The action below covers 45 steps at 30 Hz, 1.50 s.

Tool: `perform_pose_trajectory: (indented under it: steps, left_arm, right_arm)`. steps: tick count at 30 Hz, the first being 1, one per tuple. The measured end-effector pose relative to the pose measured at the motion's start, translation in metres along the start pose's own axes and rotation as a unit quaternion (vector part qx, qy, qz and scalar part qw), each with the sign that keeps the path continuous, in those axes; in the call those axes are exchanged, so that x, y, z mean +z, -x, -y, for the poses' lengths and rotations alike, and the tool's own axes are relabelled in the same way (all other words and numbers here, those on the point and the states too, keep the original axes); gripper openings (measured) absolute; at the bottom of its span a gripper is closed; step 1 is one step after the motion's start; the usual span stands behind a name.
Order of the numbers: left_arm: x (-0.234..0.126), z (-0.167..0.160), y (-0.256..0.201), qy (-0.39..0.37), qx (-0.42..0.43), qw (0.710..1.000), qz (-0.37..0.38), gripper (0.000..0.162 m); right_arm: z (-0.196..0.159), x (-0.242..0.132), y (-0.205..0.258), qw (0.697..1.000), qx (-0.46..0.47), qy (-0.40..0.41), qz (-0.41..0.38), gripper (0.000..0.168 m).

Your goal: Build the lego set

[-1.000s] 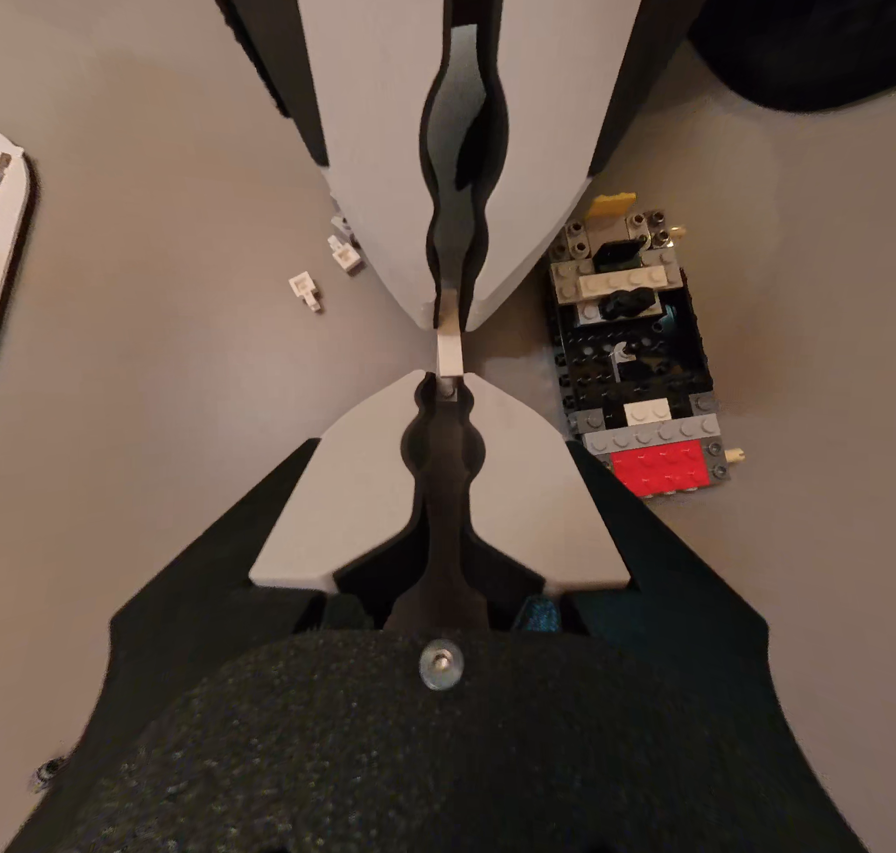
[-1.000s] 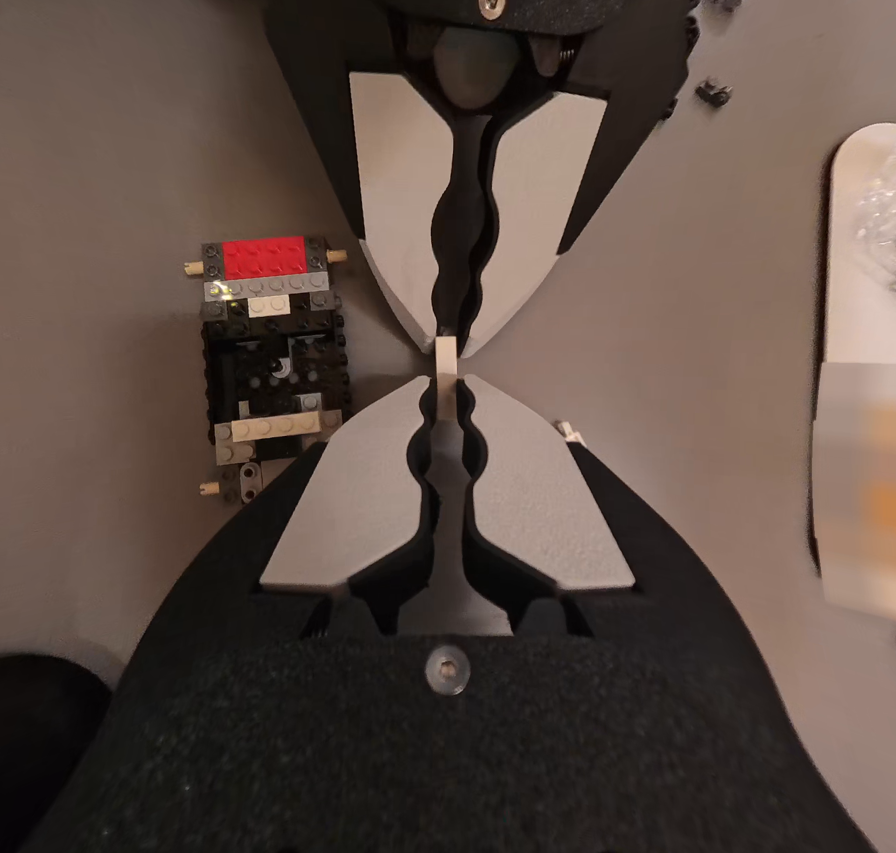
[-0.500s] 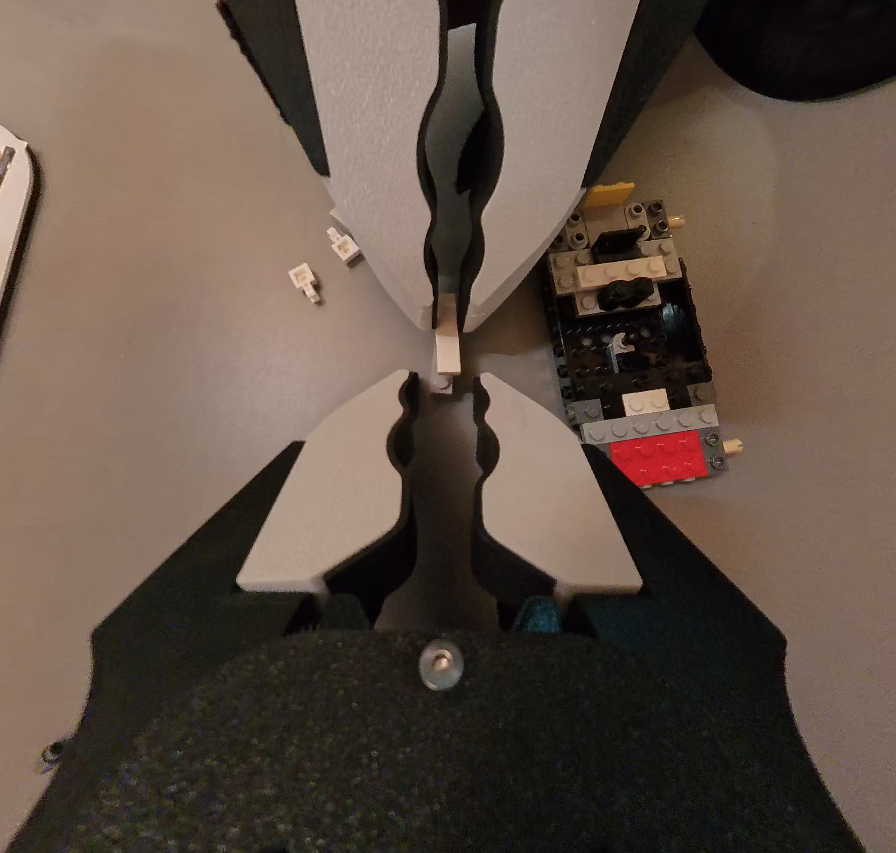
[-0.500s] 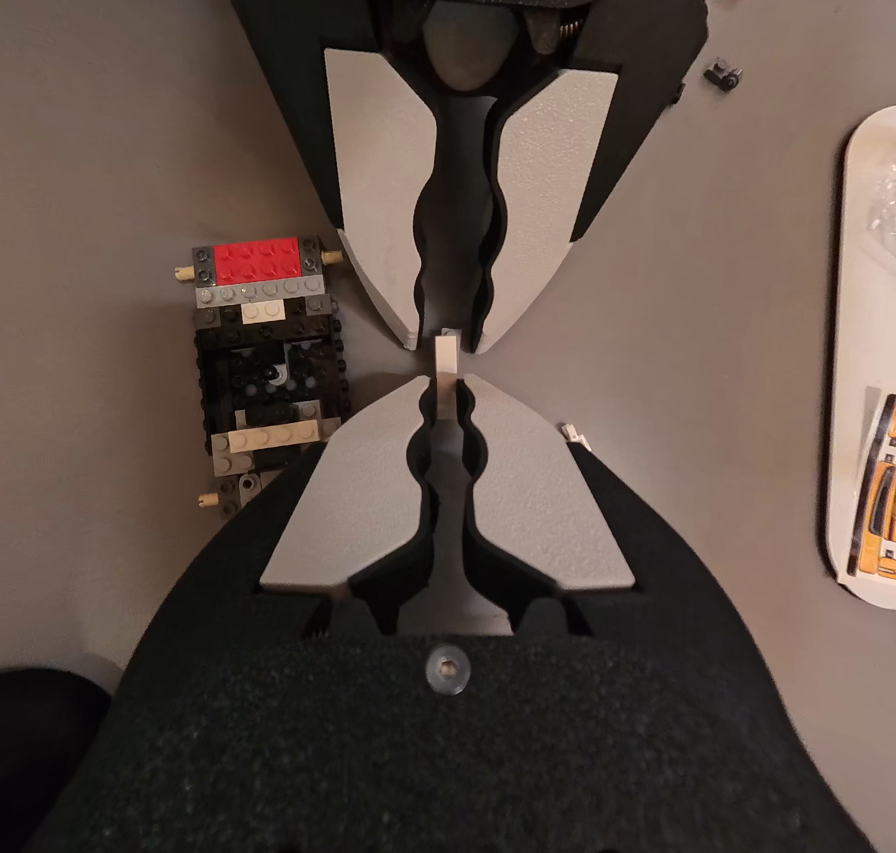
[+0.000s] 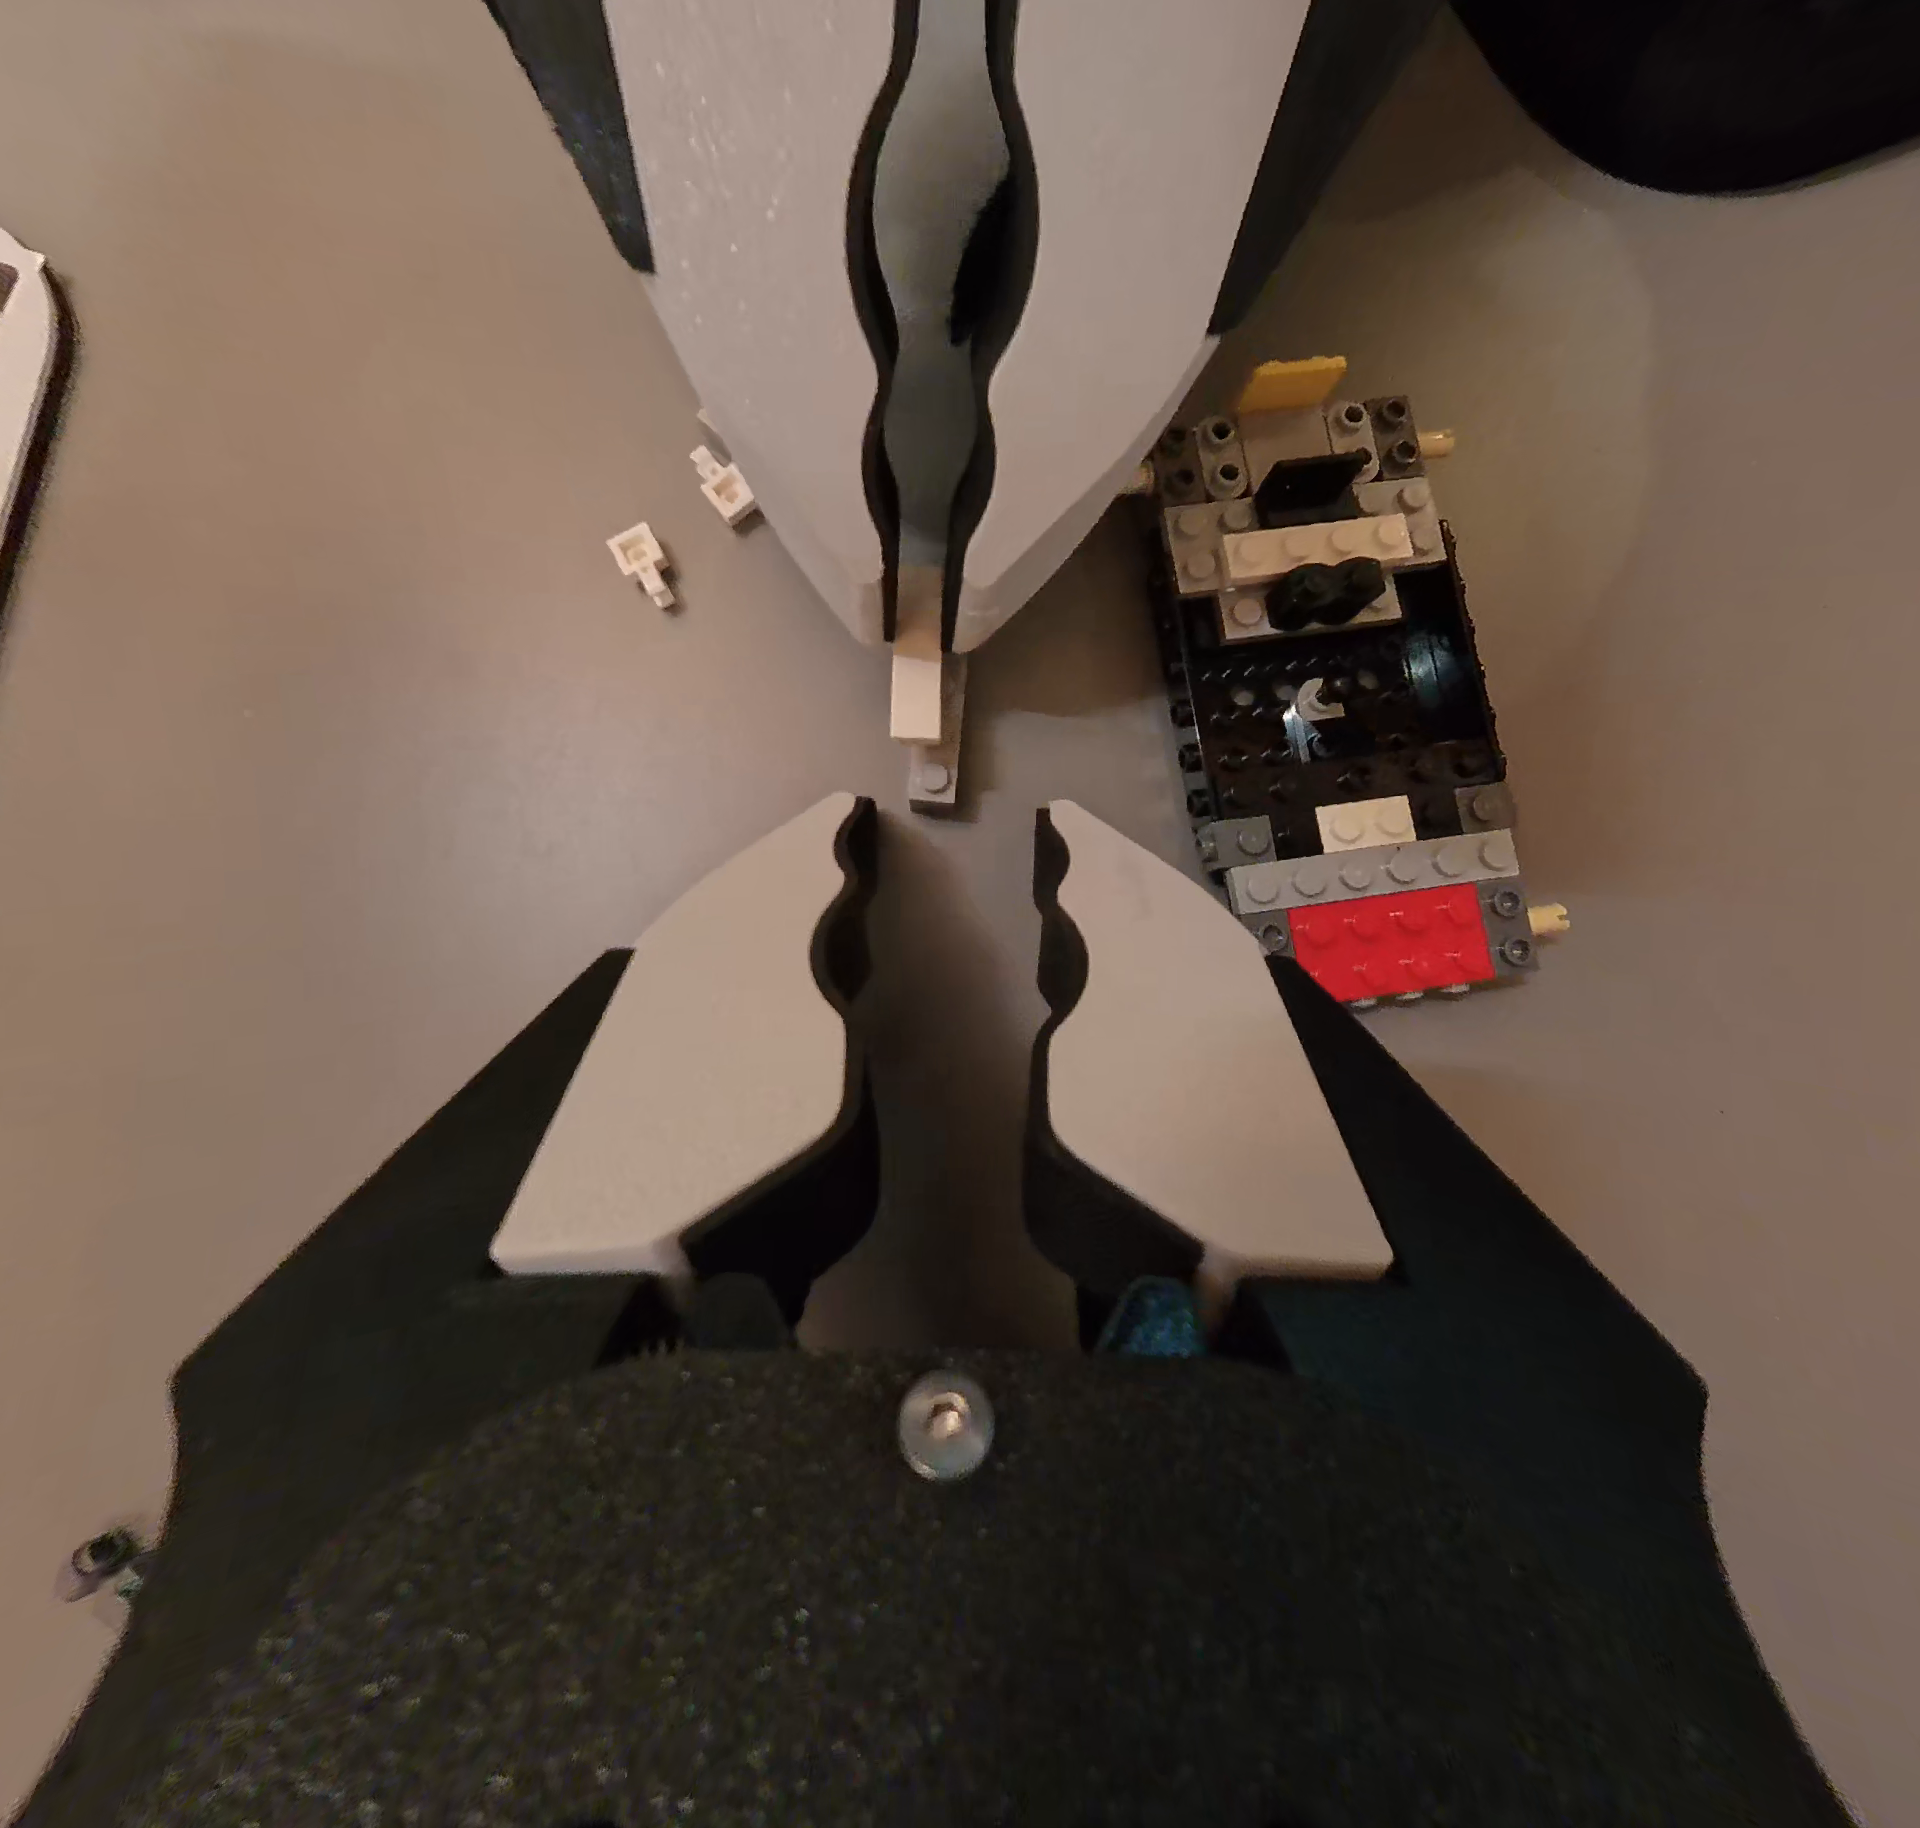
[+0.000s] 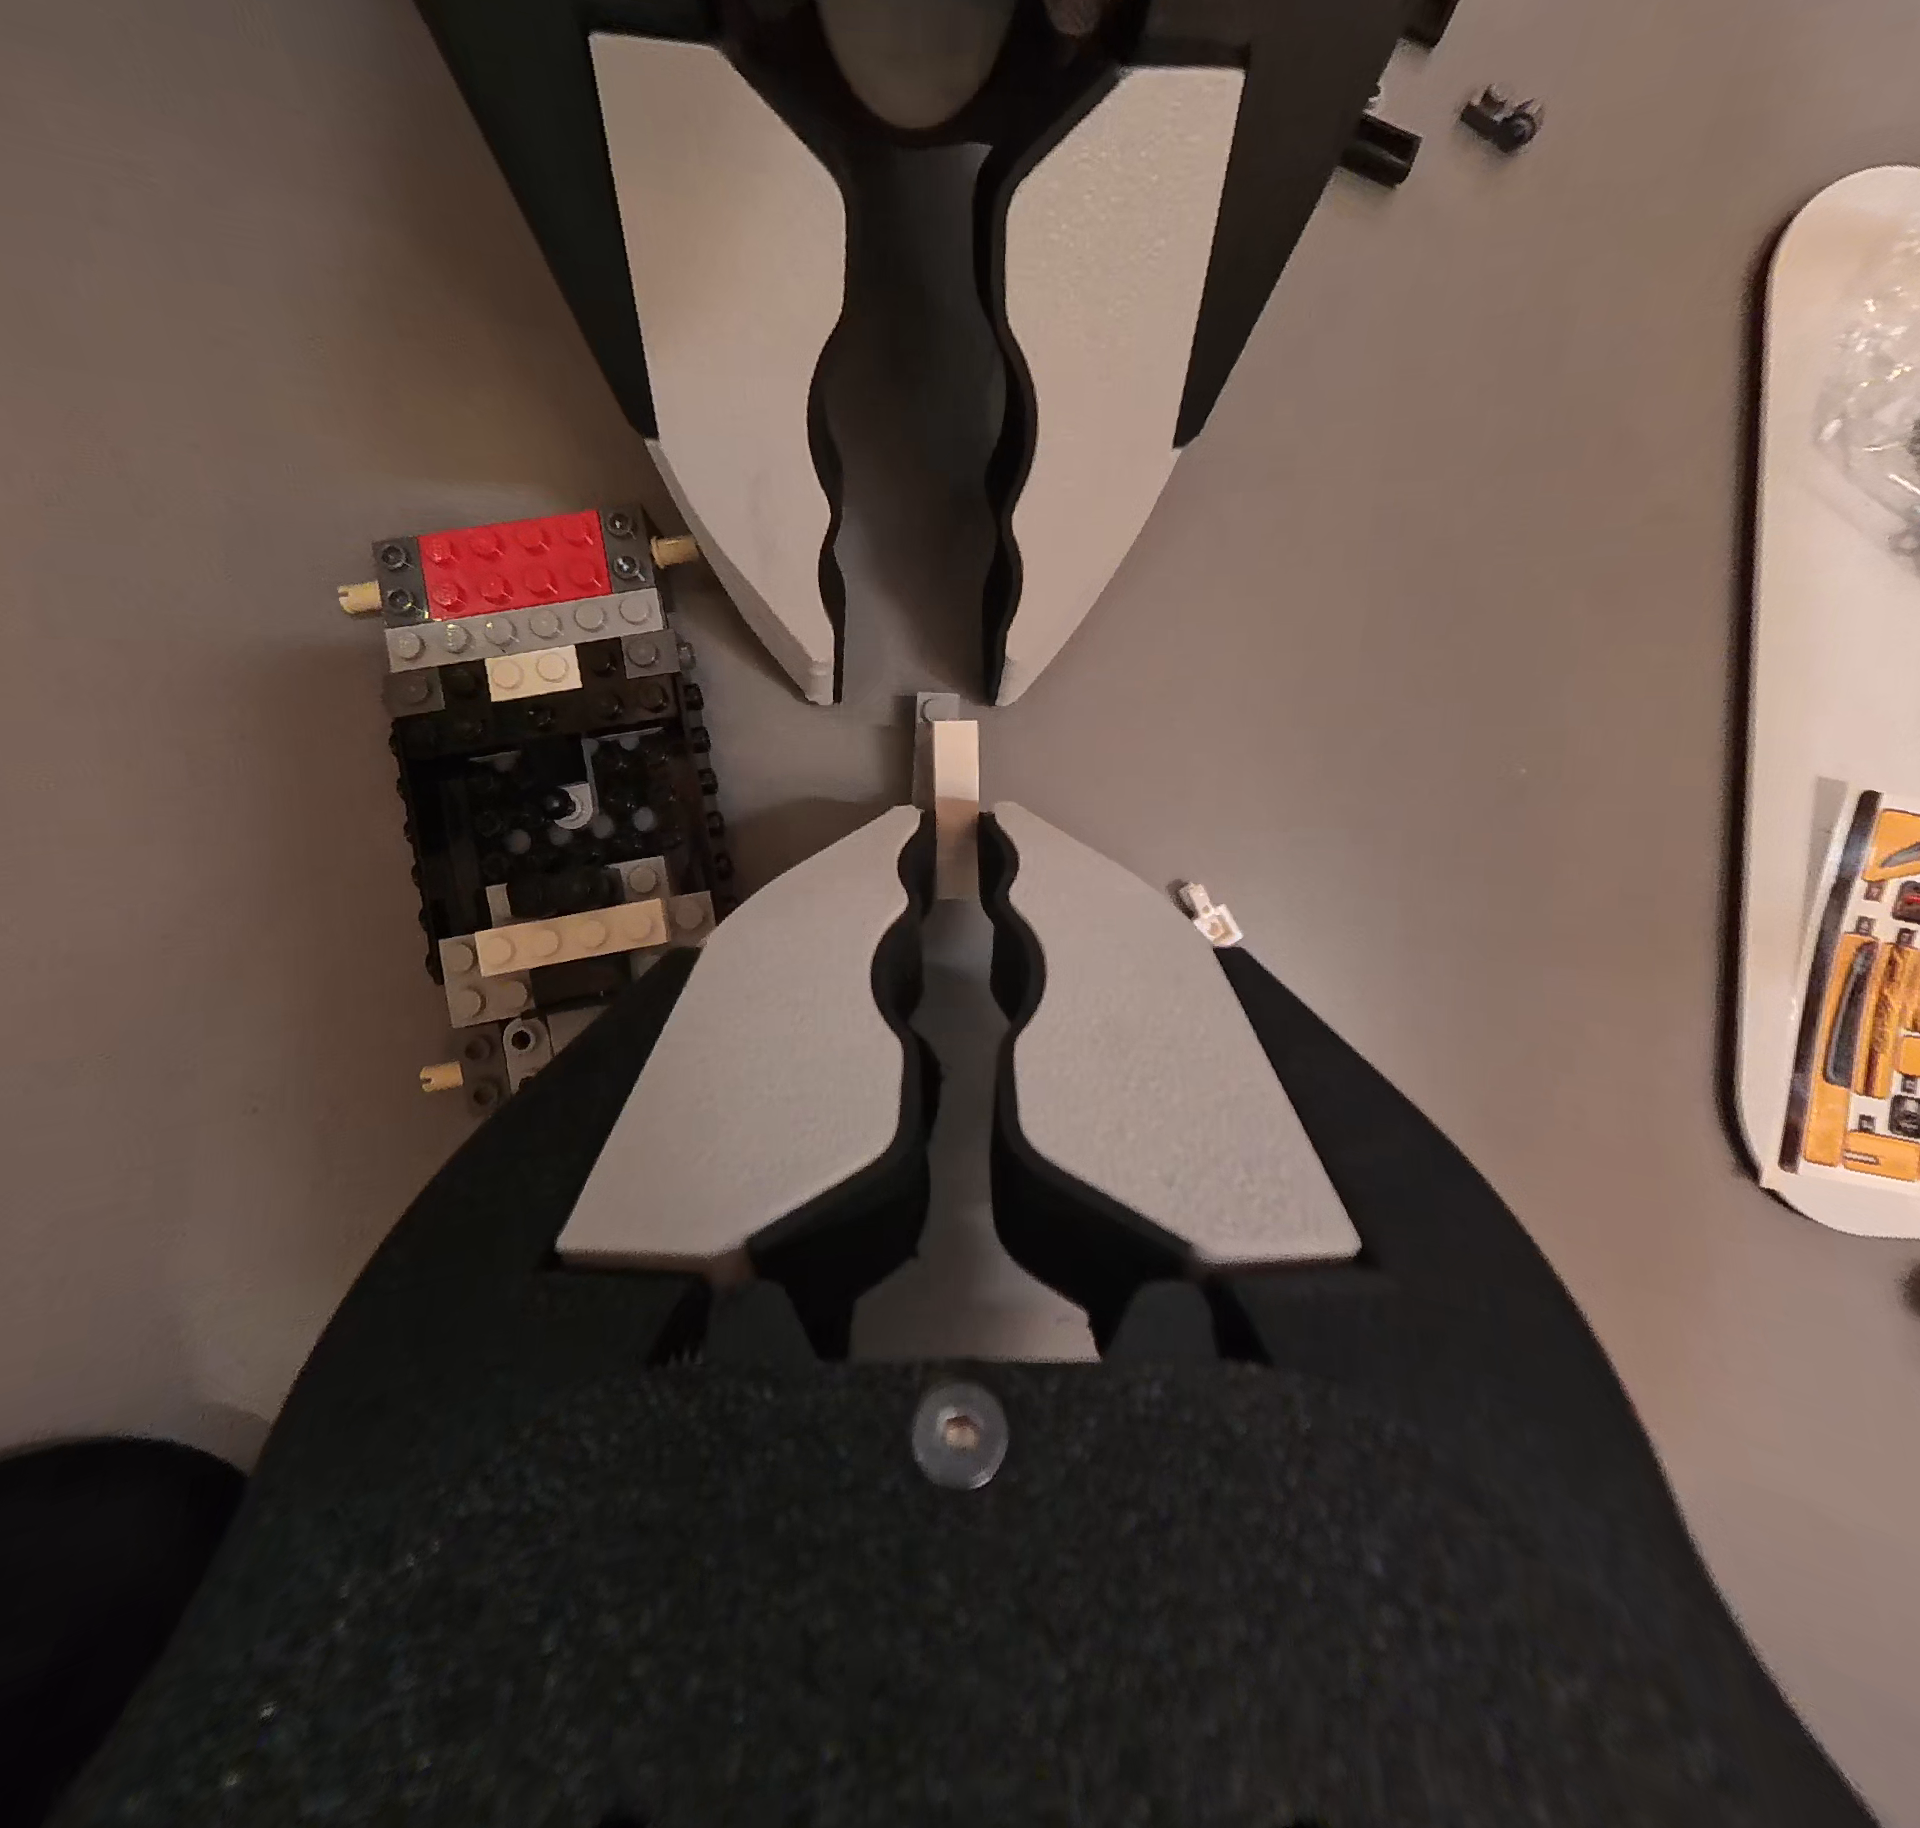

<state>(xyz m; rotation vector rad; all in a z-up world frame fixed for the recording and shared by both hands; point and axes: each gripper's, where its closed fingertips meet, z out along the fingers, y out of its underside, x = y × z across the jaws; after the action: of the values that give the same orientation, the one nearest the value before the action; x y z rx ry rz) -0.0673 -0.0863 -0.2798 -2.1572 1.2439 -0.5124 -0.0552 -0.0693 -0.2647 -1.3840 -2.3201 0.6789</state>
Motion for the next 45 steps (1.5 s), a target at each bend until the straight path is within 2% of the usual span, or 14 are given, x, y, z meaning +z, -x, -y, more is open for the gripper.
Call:
perform_pose_trajectory:
  steps: [19, 31, 37, 45]
  left_arm:
    - [0.005, 0.006, 0.003, -0.011, -0.003, 1.000, 0.013, 0.024]
    - [0.005, 0.006, 0.005, -0.017, -0.002, 1.000, 0.020, 0.018]
    - [0.004, 0.005, 0.005, -0.014, 0.002, 1.000, 0.019, 0.017]
    - [0.000, 0.000, 0.001, -0.003, 0.013, 1.000, 0.007, 0.020]
  right_arm:
    - [0.003, 0.009, 0.005, 0.999, 0.026, 0.023, 0.012, 0.007]
    - [0.005, 0.007, 0.009, 1.000, 0.007, 0.013, 0.016, 0.008]
    - [0.001, -0.004, -0.008, 0.999, 0.034, -0.013, -0.001, 0.007]
    - [-0.008, 0.007, -0.009, 1.000, 0.011, -0.013, 0.010, 0.011]
